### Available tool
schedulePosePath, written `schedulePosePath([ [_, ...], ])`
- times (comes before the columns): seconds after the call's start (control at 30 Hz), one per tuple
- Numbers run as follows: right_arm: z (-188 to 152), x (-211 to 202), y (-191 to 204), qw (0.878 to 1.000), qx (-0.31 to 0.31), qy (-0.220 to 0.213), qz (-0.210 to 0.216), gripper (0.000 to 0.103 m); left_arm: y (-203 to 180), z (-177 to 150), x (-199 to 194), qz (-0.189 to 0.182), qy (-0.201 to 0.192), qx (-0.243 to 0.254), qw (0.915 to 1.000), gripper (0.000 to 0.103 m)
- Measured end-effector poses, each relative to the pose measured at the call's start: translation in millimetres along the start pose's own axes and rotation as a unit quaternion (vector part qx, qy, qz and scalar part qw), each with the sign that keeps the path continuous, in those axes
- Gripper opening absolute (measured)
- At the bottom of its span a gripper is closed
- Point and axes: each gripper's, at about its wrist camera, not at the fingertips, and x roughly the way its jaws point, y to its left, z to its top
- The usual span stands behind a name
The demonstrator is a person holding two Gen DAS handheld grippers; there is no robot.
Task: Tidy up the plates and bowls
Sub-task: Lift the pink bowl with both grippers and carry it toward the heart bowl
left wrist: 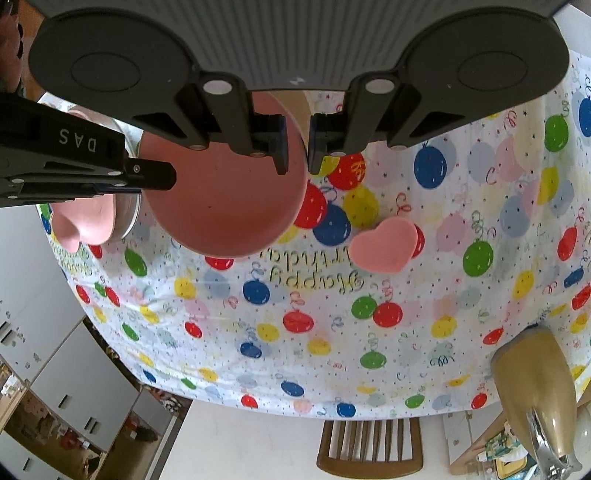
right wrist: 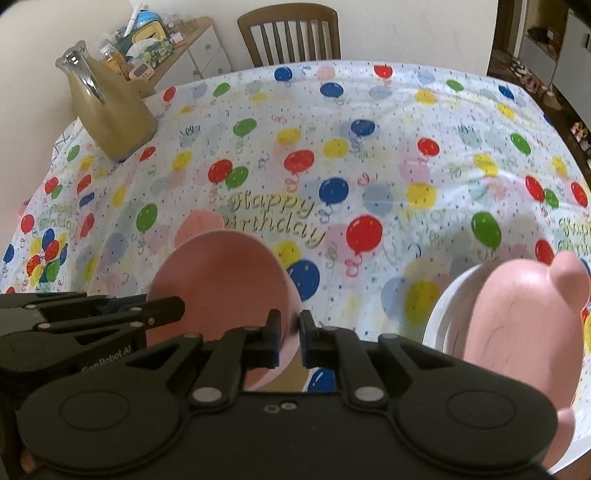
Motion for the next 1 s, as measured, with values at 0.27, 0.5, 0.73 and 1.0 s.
schedulePosePath([
  [0.27, -12, 10, -1, 1.000, 0.013, 0.013, 0.001, 0.009, 3, -12, 7, -0.002, 0.016, -0.003, 0.9999, 0.010],
  [0.5, -19, 19, -4, 1.000, 0.018, 0.024, 0.001, 0.009, 3, -18, 13, -0.001, 0.025, -0.004, 0.9997, 0.010],
  [0.73, -22, 26, -7, 0.999, 0.022, 0.028, -0.001, 0.009, 1, -20, 19, 0.002, 0.027, 0.000, 0.9996, 0.010],
  [1.0, -24, 31, -8, 0.999, 0.025, 0.035, 0.001, 0.009, 1, -23, 26, 0.005, 0.032, -0.001, 0.9995, 0.010],
])
